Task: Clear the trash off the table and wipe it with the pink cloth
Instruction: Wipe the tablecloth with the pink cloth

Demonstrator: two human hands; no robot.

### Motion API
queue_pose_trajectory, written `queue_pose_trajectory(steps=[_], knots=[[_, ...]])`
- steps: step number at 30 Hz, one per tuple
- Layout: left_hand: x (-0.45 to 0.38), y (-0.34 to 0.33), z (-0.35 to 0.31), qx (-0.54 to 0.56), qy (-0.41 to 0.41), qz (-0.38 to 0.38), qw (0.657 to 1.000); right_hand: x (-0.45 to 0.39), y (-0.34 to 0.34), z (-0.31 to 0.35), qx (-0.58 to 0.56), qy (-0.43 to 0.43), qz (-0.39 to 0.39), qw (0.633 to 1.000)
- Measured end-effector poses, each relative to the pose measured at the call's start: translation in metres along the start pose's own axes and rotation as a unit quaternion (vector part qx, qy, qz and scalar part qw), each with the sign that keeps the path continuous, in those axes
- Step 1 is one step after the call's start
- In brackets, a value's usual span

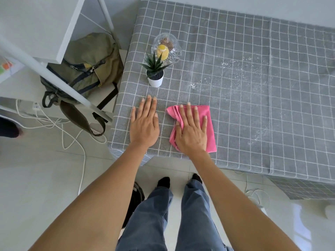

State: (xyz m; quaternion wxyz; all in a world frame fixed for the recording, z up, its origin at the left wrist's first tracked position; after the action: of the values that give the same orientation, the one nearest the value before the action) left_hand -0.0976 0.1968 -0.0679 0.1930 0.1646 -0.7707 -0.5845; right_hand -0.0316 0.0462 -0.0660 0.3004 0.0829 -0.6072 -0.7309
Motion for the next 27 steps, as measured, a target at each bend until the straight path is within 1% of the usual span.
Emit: queue_pose_trajectory(steps=[3, 6, 8, 12, 14, 17, 20, 24, 27], knots=[[0.0, 0.001, 0.0, -0.003, -0.004, -0.001, 1.0, -0.003, 0.01, -0.045, 0.021, -0.064, -0.006, 0.998], [0.0, 0.001, 0.0, 0.0, -0.006, 0.002, 1.0, -0.002, 0.024, -0.087, 0.007, -0.136, -0.016, 0.991], [0.0, 0.002, 0.0, 0.0, -0.005, -0.002, 1.0, -0.002, 0.028, -0.094, -0.012, -0.161, -0.031, 0.986], [0.001, 0.001, 0.001, -0.007, -0.002, -0.004, 1.0, -0.005, 0.024, -0.075, -0.036, -0.197, -0.046, 0.979], [0.0, 0.0, 0.0, -0.008, 0.0, -0.004, 1.0, -0.008, 0.02, -0.057, -0.027, -0.178, -0.035, 0.983], [0.0, 0.0, 0.0, -0.011, 0.001, -0.005, 1.0, -0.014, 0.011, -0.015, -0.004, -0.1, -0.013, 0.995], [0.0, -0.001, 0.001, -0.011, 0.0, -0.008, 1.0, -0.015, 0.004, 0.018, -0.02, -0.035, 0.0, 0.999], [0.0, -0.002, 0.001, -0.006, -0.005, -0.007, 1.0, -0.017, 0.003, 0.004, -0.013, -0.018, 0.003, 1.0], [0.0, -0.002, 0.002, -0.006, -0.004, -0.008, 1.0, -0.017, 0.01, -0.025, -0.007, -0.05, -0.011, 0.999]])
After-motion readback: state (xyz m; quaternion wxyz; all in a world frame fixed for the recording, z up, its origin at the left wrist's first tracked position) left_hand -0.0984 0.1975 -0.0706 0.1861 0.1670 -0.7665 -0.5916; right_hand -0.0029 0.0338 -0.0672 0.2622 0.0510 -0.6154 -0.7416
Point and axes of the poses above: each hand's wrist, its own x-axis away from the middle knuckle, its own y-axis out of the back of the hand, z = x × y, the point moved 3 cm from there along -x, towards the middle knuckle, and after that the axes turned 2 degrees about z, right-handed, at the moved point
